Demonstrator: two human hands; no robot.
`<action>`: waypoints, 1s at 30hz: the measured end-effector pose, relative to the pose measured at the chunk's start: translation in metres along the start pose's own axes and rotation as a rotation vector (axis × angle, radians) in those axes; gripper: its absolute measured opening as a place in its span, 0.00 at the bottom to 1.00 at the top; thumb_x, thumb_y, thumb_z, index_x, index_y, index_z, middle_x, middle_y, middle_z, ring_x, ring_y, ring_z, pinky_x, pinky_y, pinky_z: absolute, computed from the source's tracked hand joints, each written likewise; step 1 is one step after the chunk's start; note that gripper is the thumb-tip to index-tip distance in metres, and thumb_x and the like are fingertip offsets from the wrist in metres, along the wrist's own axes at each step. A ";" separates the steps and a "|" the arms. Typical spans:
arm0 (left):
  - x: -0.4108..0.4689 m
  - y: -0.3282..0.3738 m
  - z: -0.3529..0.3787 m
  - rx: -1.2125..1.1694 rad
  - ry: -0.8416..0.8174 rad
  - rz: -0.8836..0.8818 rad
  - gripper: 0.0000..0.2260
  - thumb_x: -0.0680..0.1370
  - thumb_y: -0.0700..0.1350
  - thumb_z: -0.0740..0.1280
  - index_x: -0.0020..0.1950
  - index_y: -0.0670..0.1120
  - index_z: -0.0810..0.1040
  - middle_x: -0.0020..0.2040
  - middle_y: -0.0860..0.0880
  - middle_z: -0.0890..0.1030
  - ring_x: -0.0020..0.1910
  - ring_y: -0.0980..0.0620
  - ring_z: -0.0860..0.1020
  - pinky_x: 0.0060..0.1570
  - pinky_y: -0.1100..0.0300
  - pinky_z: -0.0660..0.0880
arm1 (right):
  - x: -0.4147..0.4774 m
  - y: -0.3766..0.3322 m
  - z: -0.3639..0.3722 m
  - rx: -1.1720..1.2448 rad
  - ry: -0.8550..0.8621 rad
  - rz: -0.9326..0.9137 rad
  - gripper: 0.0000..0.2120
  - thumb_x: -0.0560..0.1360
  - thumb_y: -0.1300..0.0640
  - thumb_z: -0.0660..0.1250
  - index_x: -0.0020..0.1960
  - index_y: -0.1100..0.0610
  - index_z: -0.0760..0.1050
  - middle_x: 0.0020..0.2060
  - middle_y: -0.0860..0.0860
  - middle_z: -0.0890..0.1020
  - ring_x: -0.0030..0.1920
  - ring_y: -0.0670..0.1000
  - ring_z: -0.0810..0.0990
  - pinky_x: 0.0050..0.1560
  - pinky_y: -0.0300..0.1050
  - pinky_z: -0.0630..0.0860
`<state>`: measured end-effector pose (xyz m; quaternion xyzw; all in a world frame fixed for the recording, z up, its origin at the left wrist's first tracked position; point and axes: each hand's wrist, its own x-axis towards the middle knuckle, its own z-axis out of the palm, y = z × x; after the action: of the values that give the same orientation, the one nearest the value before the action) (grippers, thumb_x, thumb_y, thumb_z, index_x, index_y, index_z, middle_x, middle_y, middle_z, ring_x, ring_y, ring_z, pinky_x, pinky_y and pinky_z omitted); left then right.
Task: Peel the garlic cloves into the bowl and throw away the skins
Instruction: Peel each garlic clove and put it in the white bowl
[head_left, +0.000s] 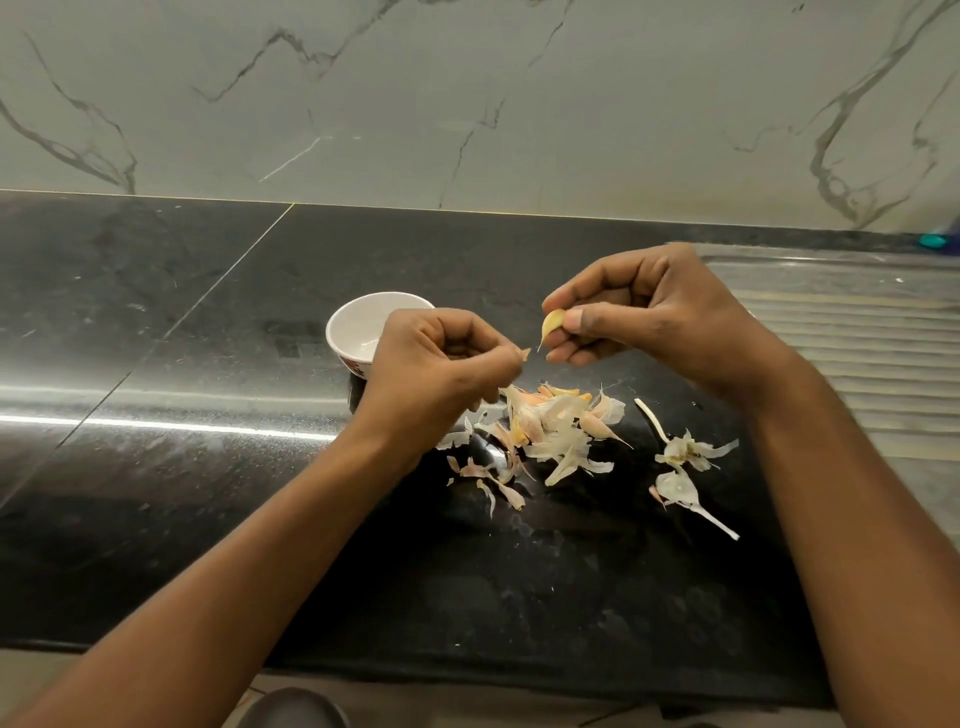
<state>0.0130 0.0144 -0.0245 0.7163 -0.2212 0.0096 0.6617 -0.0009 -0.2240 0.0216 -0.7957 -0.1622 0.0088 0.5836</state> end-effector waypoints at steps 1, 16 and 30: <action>0.000 -0.002 0.001 0.049 -0.014 0.011 0.04 0.75 0.34 0.76 0.40 0.39 0.85 0.33 0.44 0.84 0.30 0.53 0.79 0.32 0.64 0.75 | 0.000 0.000 0.000 -0.013 -0.019 0.010 0.07 0.80 0.68 0.71 0.58 0.66 0.83 0.47 0.60 0.89 0.48 0.60 0.90 0.49 0.47 0.87; 0.001 -0.005 0.001 -0.062 -0.085 -0.060 0.08 0.77 0.37 0.77 0.54 0.37 0.86 0.42 0.40 0.88 0.39 0.42 0.87 0.42 0.56 0.84 | 0.003 0.004 0.006 -0.169 -0.062 -0.075 0.10 0.75 0.62 0.78 0.55 0.64 0.87 0.44 0.57 0.90 0.46 0.57 0.90 0.50 0.48 0.87; 0.002 -0.006 -0.001 -0.114 -0.064 -0.074 0.08 0.77 0.36 0.76 0.55 0.35 0.86 0.42 0.38 0.88 0.39 0.42 0.87 0.42 0.56 0.85 | 0.005 0.006 0.005 -0.168 -0.077 -0.040 0.08 0.77 0.63 0.75 0.56 0.65 0.86 0.43 0.58 0.89 0.44 0.57 0.90 0.47 0.45 0.87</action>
<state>0.0167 0.0153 -0.0291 0.6852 -0.2158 -0.0500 0.6938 0.0038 -0.2192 0.0151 -0.8374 -0.2009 0.0141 0.5082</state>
